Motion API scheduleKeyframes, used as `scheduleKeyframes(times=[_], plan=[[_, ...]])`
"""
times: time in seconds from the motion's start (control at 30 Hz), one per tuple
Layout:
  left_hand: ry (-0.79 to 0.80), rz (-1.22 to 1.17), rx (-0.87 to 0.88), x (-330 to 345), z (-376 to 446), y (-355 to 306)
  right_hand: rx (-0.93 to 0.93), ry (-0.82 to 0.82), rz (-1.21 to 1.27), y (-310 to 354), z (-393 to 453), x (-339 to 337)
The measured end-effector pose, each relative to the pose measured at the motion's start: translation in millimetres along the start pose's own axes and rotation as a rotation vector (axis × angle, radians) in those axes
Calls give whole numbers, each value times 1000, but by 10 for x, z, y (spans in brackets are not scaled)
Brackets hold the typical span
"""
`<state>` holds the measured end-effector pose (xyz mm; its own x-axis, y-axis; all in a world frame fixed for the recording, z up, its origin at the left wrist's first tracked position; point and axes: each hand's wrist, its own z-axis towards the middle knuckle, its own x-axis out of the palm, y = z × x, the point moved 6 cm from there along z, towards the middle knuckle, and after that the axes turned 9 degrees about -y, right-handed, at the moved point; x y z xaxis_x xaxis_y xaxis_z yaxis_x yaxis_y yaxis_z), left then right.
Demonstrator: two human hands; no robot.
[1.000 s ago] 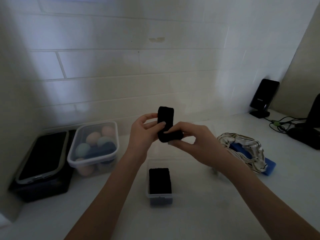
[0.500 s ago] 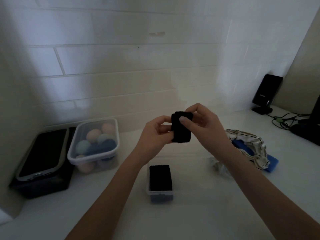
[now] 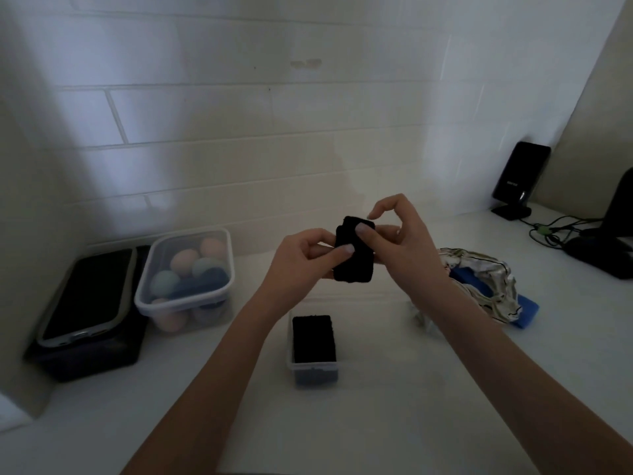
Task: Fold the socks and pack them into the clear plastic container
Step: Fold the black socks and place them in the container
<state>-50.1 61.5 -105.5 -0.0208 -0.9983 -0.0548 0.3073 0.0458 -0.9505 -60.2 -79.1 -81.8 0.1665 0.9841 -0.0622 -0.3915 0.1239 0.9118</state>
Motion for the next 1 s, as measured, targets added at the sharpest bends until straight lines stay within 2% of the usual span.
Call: scheduleKeyframes(times=[0.13,0.23,0.3,0.37,0.47,0.7,1.0], plan=[[11,462,165,-118,-102,-165,81,-23,-54,-45,-181,-88],[58,682,294,-265,-261,-339,174,28,-186,-155,-363,-144],[201,772,342,-304,-399,-400,204,89,-279,-231,-452,-119],[363,838,318,-293,-525,-369,229,132,-323,-282,-511,-84],[449,981,292,-224,-610,-275,275,211,-371,-381,-583,-15],[469,1135,237,-82,-615,-63,248,345,-654,-467,-622,114],[475,1105,210,-106,-571,20,71,522,-793,-356,-656,198]])
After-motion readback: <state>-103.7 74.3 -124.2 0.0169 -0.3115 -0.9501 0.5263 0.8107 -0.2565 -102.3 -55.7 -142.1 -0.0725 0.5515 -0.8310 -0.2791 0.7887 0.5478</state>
